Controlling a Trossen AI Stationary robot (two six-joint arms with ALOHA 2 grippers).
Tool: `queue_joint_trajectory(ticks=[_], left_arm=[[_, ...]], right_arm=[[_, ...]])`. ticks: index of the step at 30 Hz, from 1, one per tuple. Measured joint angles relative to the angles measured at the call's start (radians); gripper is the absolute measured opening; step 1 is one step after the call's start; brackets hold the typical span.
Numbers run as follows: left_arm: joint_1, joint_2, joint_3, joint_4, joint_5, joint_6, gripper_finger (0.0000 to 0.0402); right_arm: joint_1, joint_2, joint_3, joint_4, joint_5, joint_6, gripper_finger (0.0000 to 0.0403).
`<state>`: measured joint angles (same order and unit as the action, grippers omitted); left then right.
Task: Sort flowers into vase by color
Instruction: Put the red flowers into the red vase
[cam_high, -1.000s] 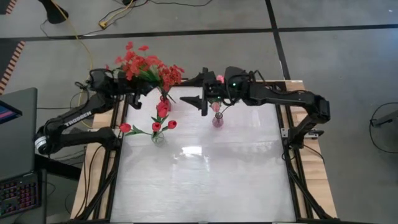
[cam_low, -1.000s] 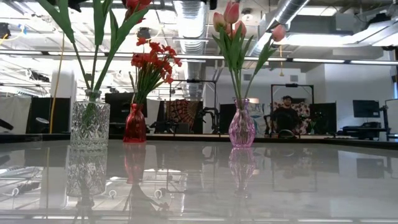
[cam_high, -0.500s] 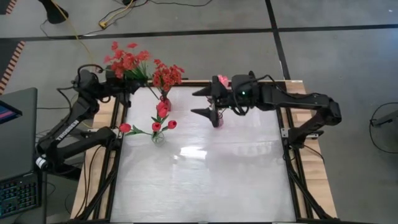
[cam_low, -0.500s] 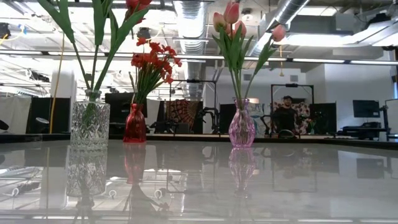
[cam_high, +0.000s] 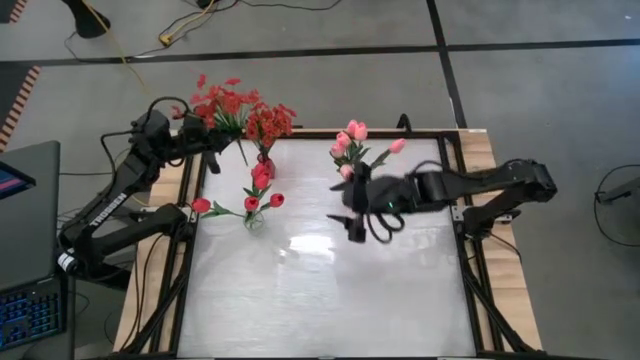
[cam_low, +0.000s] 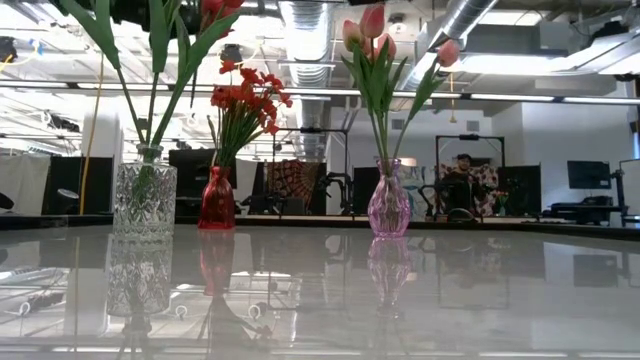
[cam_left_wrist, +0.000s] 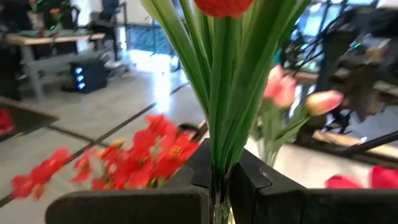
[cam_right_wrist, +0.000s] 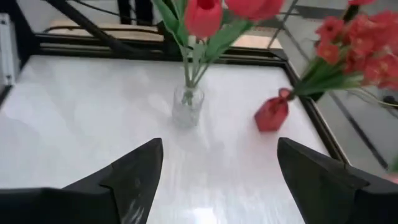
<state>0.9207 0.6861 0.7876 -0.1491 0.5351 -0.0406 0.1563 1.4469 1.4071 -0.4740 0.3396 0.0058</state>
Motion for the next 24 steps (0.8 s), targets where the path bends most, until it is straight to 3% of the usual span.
queue_joint_trajectory(ticks=[4,12,20,24], left_arm=[[0.0,0.0,0.0,-0.053,-0.06,0.048,0.001],[0.0,0.0,-0.056,-0.048,-0.079,0.055,0.001],[0.0,-0.023,-0.209,0.231,-0.134,-0.076,0.001],[0.0,-0.032,-0.265,0.295,-0.177,-0.104,0.001]], right_arm=[[0.054,-0.076,-0.134,0.074,0.114,0.056,0.034],[0.19,-0.234,-0.43,0.337,0.202,0.158,0.034],[0.377,-0.315,-0.635,0.523,0.518,0.117,0.034],[0.424,-0.383,-0.644,0.509,0.581,0.102,0.034]])
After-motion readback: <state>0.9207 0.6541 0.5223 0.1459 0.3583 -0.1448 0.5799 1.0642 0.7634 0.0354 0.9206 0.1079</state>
